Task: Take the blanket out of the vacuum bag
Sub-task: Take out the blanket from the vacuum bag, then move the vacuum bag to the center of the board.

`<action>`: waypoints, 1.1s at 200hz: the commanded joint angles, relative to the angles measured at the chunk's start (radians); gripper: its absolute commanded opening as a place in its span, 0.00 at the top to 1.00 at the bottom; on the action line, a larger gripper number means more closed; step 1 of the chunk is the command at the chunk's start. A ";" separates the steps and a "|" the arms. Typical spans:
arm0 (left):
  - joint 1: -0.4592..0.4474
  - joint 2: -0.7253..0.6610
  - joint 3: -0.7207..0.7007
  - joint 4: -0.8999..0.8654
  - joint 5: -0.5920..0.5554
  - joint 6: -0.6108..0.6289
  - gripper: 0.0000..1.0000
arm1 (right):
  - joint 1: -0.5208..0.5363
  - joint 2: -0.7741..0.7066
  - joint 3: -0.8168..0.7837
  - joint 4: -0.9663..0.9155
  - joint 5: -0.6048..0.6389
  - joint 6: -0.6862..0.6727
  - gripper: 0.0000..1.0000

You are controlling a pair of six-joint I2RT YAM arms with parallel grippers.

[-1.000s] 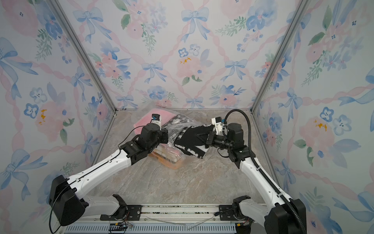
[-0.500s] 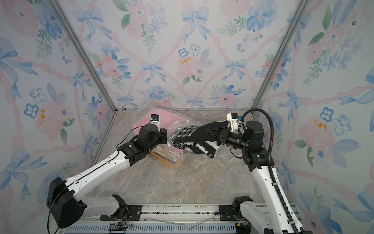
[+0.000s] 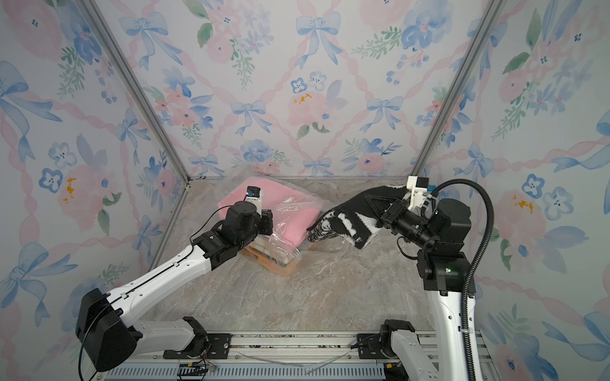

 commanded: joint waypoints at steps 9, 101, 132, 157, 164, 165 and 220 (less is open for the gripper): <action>0.001 0.004 -0.008 0.046 0.145 0.054 1.00 | -0.019 0.031 0.062 0.019 0.072 -0.010 1.00; -0.123 0.360 0.249 0.012 0.298 0.136 1.00 | -0.057 0.067 0.171 -0.064 0.136 -0.148 1.00; -0.125 0.473 0.277 -0.028 0.262 0.087 1.00 | -0.074 0.059 0.161 -0.076 0.131 -0.171 1.00; -0.111 0.479 0.246 -0.074 0.183 0.035 1.00 | -0.078 0.068 0.151 -0.072 0.128 -0.185 1.00; -0.101 0.471 0.229 -0.084 0.163 0.020 1.00 | -0.079 0.071 0.149 -0.066 0.125 -0.184 1.00; -0.100 0.469 0.227 -0.085 0.161 0.018 1.00 | -0.079 0.072 0.149 -0.065 0.125 -0.183 1.00; 0.002 0.327 0.069 -0.105 0.058 -0.053 1.00 | -0.079 0.096 0.132 -0.030 0.093 -0.181 1.00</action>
